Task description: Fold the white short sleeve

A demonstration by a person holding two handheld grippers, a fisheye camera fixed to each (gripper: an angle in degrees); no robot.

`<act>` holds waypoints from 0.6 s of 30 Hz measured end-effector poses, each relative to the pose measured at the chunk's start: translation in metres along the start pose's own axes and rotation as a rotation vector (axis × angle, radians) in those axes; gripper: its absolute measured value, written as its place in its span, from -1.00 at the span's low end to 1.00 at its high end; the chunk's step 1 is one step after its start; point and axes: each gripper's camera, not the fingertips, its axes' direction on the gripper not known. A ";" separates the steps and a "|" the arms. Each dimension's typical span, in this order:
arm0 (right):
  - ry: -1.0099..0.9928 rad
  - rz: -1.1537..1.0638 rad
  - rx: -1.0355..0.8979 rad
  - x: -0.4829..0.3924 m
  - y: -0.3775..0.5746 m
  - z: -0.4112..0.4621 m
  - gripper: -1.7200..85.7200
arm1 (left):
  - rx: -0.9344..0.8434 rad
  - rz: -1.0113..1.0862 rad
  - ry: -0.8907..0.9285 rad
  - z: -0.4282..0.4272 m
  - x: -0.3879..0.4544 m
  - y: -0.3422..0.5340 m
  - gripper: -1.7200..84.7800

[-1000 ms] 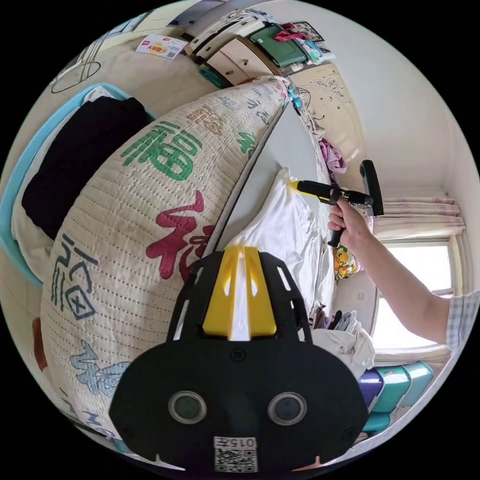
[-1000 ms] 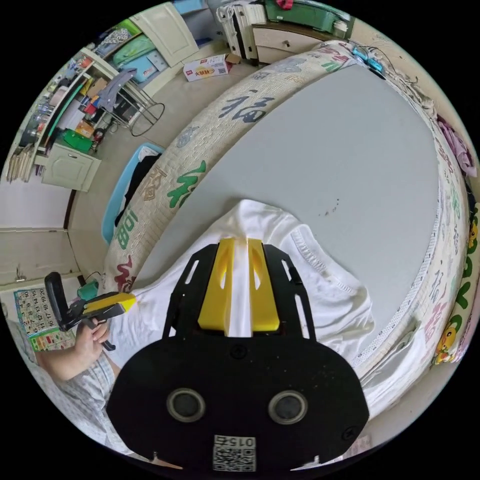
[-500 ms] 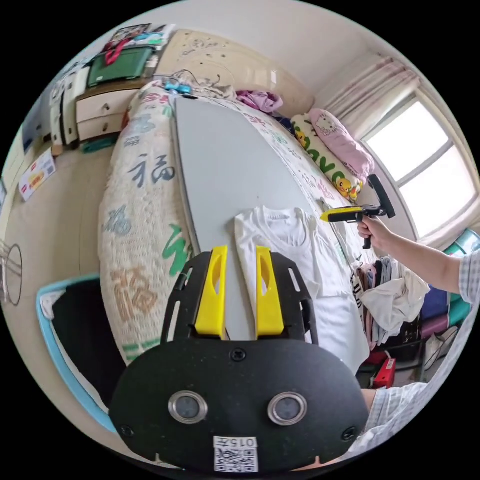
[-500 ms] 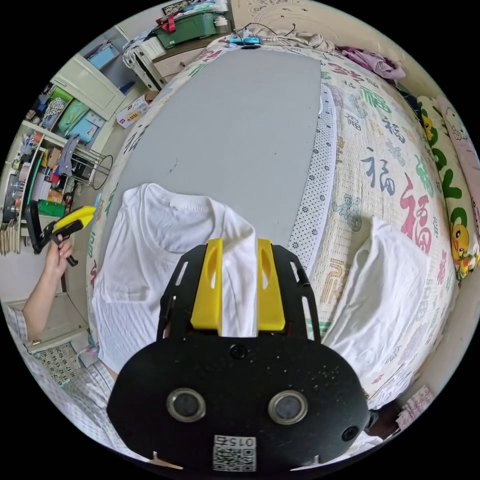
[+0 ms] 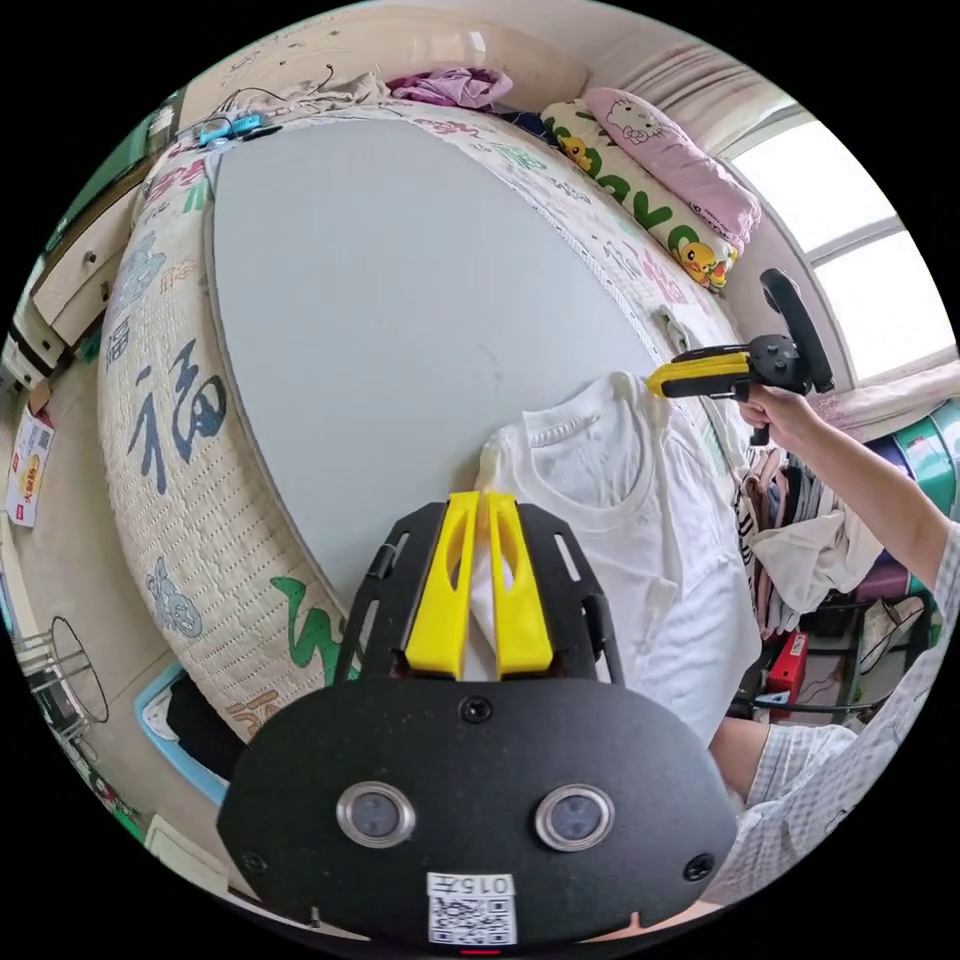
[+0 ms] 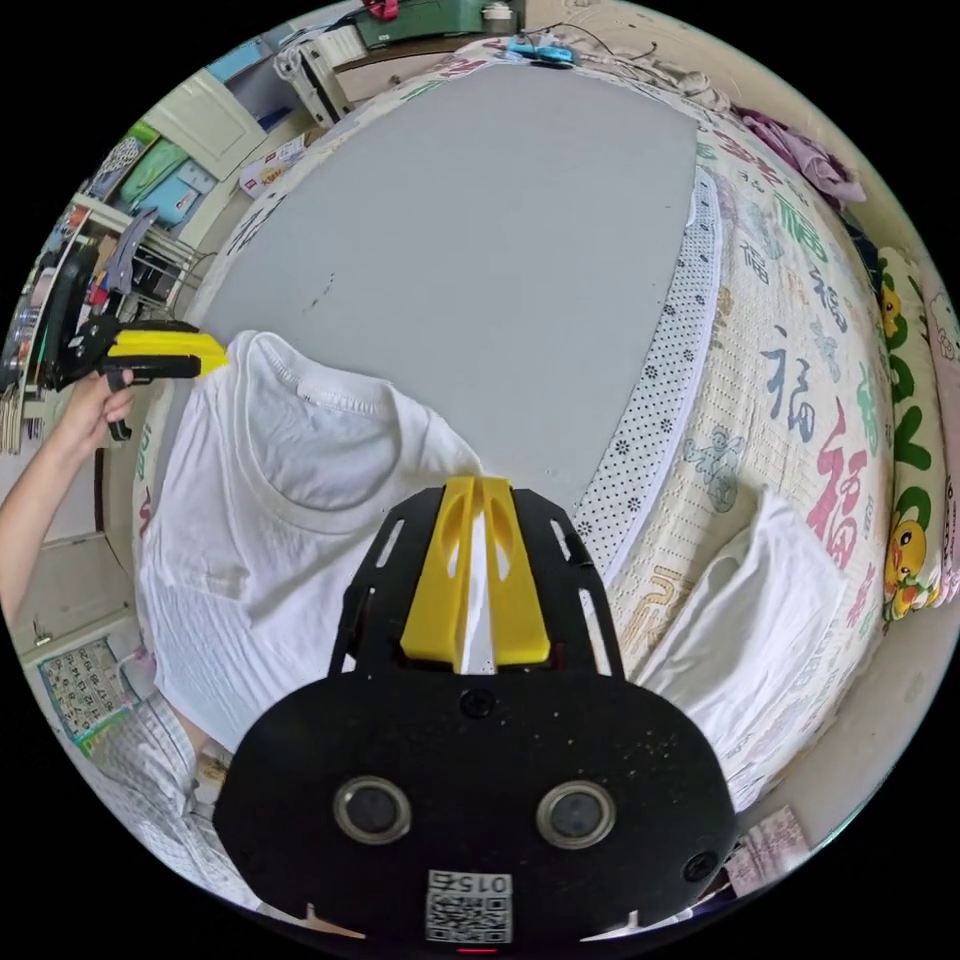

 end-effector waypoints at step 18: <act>-0.146 0.023 0.314 -0.009 0.148 -0.137 -0.96 | 0.273 0.087 0.010 -0.103 0.078 0.082 -0.97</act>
